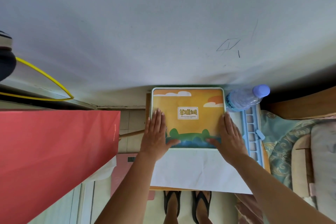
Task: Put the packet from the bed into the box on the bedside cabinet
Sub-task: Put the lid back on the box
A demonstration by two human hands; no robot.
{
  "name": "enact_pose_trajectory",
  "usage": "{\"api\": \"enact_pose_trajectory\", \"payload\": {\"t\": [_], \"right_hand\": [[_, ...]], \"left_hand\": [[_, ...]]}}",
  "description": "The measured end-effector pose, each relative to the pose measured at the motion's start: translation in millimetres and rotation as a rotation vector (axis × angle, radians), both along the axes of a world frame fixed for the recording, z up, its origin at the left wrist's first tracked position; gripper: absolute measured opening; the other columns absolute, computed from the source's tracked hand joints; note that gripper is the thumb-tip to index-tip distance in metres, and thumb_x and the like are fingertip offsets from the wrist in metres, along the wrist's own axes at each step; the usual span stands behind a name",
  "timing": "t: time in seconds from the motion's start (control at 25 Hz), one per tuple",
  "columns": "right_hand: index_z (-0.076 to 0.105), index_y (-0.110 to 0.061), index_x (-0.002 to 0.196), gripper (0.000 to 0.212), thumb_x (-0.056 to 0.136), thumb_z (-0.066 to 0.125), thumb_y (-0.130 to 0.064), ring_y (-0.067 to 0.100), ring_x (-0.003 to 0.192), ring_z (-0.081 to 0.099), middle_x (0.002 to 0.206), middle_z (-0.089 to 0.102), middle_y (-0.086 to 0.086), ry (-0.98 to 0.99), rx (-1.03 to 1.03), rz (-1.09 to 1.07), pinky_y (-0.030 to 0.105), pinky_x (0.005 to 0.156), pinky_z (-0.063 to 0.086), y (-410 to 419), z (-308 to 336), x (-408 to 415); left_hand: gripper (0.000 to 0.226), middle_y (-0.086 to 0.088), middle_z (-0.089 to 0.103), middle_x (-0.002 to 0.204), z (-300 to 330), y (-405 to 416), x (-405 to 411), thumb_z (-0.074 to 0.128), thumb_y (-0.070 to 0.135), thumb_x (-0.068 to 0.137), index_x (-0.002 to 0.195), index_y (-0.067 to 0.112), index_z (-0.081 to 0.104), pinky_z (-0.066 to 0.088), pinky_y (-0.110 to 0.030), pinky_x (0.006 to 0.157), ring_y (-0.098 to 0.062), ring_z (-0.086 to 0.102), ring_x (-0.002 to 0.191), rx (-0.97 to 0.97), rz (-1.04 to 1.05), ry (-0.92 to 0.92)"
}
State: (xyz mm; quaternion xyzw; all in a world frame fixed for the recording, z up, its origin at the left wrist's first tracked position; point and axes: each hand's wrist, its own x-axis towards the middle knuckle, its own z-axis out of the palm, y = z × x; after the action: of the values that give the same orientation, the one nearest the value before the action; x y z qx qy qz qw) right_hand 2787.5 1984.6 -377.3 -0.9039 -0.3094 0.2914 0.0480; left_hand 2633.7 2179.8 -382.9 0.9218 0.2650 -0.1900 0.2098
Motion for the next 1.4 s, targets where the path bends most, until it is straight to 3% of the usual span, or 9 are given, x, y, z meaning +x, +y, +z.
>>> {"api": "enact_pose_trajectory", "payload": {"t": [0.12,0.32,0.48,0.64,0.76,1.0,1.2,1.4], "right_hand": [[-0.017,-0.012,0.147,0.121,0.070,0.059,-0.067,0.019,0.148,-0.008,0.151,-0.029,-0.002,0.057,-0.094,0.159,0.040,0.120,0.002,-12.3,2.7,18.9],[-0.018,-0.013,0.146,0.123,0.070,0.064,-0.063,0.017,0.147,-0.013,0.156,-0.025,0.002,0.019,-0.221,0.299,0.037,0.119,-0.004,-11.7,10.4,35.4],[-0.015,-0.012,0.147,0.121,0.070,0.060,-0.066,0.016,0.147,-0.011,0.158,-0.019,0.003,-0.072,-0.324,0.322,0.039,0.118,-0.007,-3.4,12.6,32.0],[-0.017,-0.008,0.146,0.119,0.074,0.056,-0.067,0.022,0.147,-0.012,0.157,-0.022,0.009,-0.042,-0.355,0.347,0.042,0.118,-0.007,4.2,28.9,28.8],[-0.017,-0.005,0.146,0.119,0.073,0.048,-0.073,0.027,0.147,-0.012,0.154,-0.026,0.011,-0.079,-0.207,0.281,0.040,0.119,-0.004,22.8,31.1,33.5],[-0.023,0.003,0.142,0.149,0.053,0.075,-0.066,0.032,0.144,-0.021,0.153,-0.028,0.021,-0.034,-0.237,0.287,0.040,0.119,-0.003,64.7,20.9,63.2],[-0.025,0.004,0.140,0.154,0.049,0.080,-0.062,0.033,0.143,-0.022,0.154,-0.026,0.021,-0.031,-0.302,0.293,0.040,0.118,-0.005,69.1,9.2,66.4],[-0.025,0.004,0.140,0.158,0.045,0.084,-0.057,0.033,0.142,-0.026,0.154,-0.027,0.020,0.001,-0.265,0.244,0.039,0.118,-0.005,72.7,5.7,64.5]], "left_hand": [[0.130,-0.006,-0.037,0.144,5.4,23.3,-3.9,0.056,0.075,0.064,0.143,0.007,-0.021,-0.015,-0.033,0.113,-0.021,-0.033,0.135,-0.112,-0.178,0.107],[0.124,-0.011,-0.025,0.154,11.4,39.8,0.8,0.070,0.051,0.070,0.144,0.005,-0.019,-0.013,-0.034,0.115,-0.024,-0.021,0.143,0.058,-0.364,0.239],[0.123,-0.012,-0.024,0.155,13.1,37.9,3.4,0.070,0.049,0.070,0.144,0.004,-0.018,-0.011,-0.035,0.117,-0.027,-0.019,0.144,0.057,-0.372,0.301],[0.112,-0.018,-0.015,0.156,20.5,22.9,15.6,0.065,0.045,0.078,0.144,-0.004,-0.012,-0.008,-0.041,0.118,-0.033,-0.015,0.144,0.168,-0.373,0.307],[0.131,-0.019,-0.012,0.157,23.9,35.8,25.4,0.070,0.062,0.063,0.145,0.002,-0.012,-0.009,-0.047,0.117,-0.032,-0.012,0.145,0.182,-0.318,0.226],[0.160,-0.019,-0.036,0.146,17.8,70.6,48.3,0.076,0.071,0.037,0.140,0.011,-0.030,-0.019,-0.048,0.112,-0.035,-0.026,0.141,0.190,-0.310,0.242],[0.159,-0.023,-0.029,0.151,7.3,72.0,51.3,0.081,0.063,0.038,0.141,0.002,-0.024,-0.020,-0.042,0.110,-0.037,-0.024,0.141,0.207,-0.323,0.269],[0.155,-0.026,-0.027,0.151,11.8,67.9,55.1,0.084,0.057,0.043,0.142,0.000,-0.020,-0.008,-0.046,0.119,-0.039,-0.022,0.141,0.193,-0.308,0.293]]}}
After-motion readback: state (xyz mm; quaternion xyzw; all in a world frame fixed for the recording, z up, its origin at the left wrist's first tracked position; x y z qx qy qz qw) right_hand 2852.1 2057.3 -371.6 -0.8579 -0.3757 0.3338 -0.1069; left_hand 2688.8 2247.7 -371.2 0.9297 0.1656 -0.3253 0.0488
